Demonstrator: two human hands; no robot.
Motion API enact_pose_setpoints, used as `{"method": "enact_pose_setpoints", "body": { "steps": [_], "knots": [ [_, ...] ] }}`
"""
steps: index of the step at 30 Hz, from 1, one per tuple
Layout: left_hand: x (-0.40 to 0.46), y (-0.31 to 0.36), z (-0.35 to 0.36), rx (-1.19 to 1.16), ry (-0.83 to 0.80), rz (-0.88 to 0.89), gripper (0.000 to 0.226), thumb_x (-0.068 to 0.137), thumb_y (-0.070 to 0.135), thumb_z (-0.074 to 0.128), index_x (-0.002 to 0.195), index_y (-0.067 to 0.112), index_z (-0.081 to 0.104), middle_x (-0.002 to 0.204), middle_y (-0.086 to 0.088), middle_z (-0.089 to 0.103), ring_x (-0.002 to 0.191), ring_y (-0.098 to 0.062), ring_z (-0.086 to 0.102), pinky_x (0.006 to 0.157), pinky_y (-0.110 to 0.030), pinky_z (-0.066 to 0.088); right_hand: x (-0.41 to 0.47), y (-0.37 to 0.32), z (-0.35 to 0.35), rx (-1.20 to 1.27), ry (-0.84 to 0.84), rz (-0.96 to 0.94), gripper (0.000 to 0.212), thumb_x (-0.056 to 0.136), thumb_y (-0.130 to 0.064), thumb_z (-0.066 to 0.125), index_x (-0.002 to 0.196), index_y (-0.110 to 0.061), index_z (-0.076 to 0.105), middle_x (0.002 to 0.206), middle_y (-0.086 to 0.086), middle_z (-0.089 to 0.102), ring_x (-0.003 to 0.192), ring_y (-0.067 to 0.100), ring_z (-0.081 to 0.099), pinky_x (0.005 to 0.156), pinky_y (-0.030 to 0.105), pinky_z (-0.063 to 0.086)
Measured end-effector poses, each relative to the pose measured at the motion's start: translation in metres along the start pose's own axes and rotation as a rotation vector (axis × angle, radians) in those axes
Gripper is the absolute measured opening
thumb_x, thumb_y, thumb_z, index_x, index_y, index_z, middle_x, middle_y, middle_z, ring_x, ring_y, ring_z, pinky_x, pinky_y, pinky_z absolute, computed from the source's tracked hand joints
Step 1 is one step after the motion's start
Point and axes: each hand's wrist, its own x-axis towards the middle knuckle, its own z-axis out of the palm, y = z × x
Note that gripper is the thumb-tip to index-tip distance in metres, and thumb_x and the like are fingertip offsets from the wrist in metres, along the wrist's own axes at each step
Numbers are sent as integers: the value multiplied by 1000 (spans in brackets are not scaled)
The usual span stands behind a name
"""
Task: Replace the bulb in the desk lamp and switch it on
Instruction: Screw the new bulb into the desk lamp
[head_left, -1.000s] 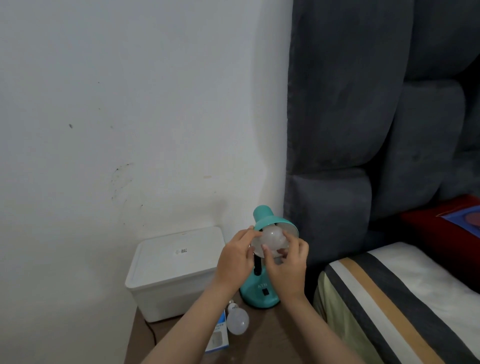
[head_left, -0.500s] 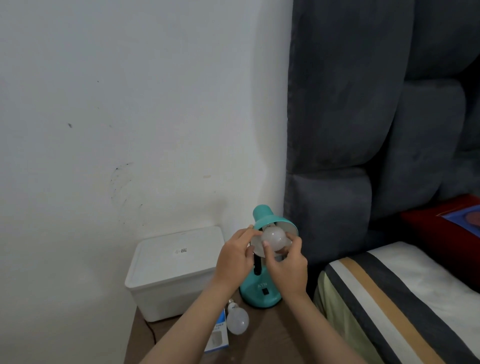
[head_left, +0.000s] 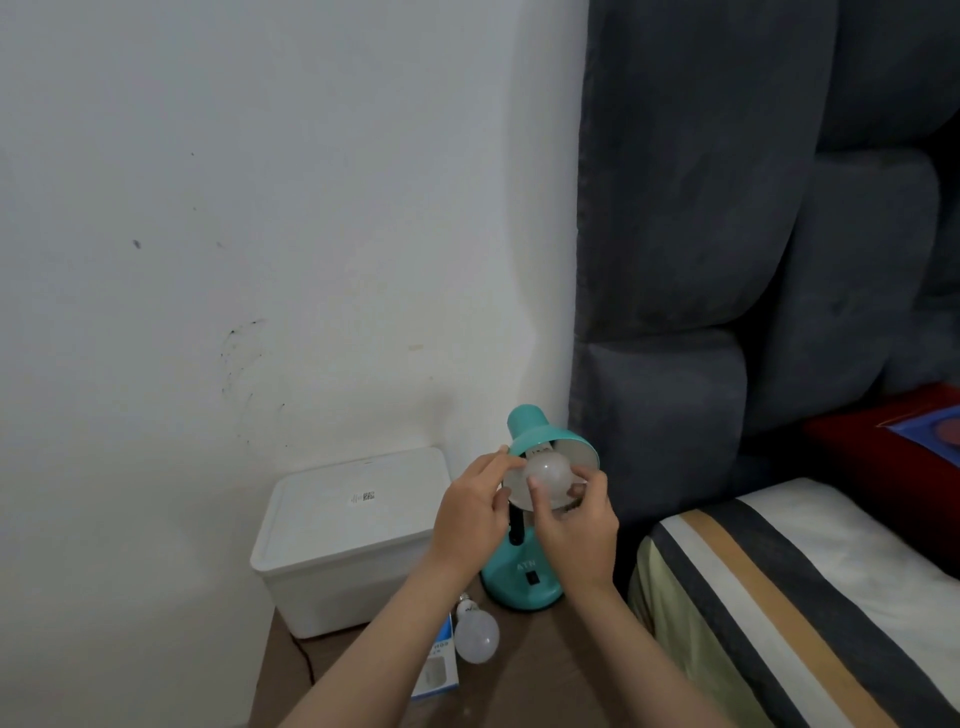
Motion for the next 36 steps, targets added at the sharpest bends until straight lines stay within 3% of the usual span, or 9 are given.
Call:
{"method": "enact_pose_setpoints", "body": {
  "steps": [2,4,7,11,16,22,25,31,36],
  "knots": [
    [-1,-1,1,5,2,4,41,81,-5,56,113,20,59,119,1,62,115,-11,55,91,-29,50,0,-3,-1,-1,-10,40,44,75,-42,73,101,-15,49,77,-1,64,66,15,65,50,15,46],
    [-1,-1,1,6,5,7,41,81,-5,56,113,20,59,119,1,62,113,-11,56,90,-29,51,-1,-3,-1,-7,4,43,47,76,-43,72,105,-14,50,88,2,62,73,14,64,54,17,47],
    [-1,0,1,-3,3,4,40,81,-5,56,113,20,59,120,0,62,114,-12,56,91,-30,51,-4,-2,1,6,23,-63,47,79,-29,73,118,-11,53,107,5,48,82,6,56,63,14,51],
    [-1,1,1,-8,15,-7,39,81,-5,57,112,19,60,120,-1,62,112,-13,57,92,-31,51,-9,9,2,0,-65,-175,46,77,-15,74,120,-11,56,117,11,44,100,17,57,80,22,55],
    [-1,0,2,-3,17,-11,40,81,-5,56,113,20,60,118,0,62,106,-14,59,89,-29,51,-4,6,-1,3,-42,-80,47,74,-21,78,114,-10,56,103,7,54,80,11,59,66,5,48],
    [-2,1,3,-6,20,6,39,81,-5,56,112,19,60,119,0,62,111,-11,58,91,-25,50,-1,-7,-1,37,23,-30,48,78,-26,73,115,-3,53,106,8,52,77,5,56,64,1,43],
    [-2,1,2,-11,23,-1,40,81,-4,58,112,20,61,118,0,63,109,-12,58,90,-24,50,1,-13,1,66,22,-56,44,82,-20,70,121,-7,52,110,5,48,87,-1,55,67,0,42],
    [-1,0,2,-14,24,-2,41,80,-6,57,112,20,60,118,0,63,109,-12,58,89,-25,51,0,-6,2,40,-2,-116,49,74,-12,78,117,-10,55,107,9,52,85,10,57,70,3,45],
    [-1,0,3,-18,30,-2,42,80,-6,56,110,23,60,118,0,63,115,-11,56,91,-25,49,7,-9,-2,39,0,44,49,74,-35,76,107,-12,49,101,8,63,87,22,63,67,23,49]
  ]
}}
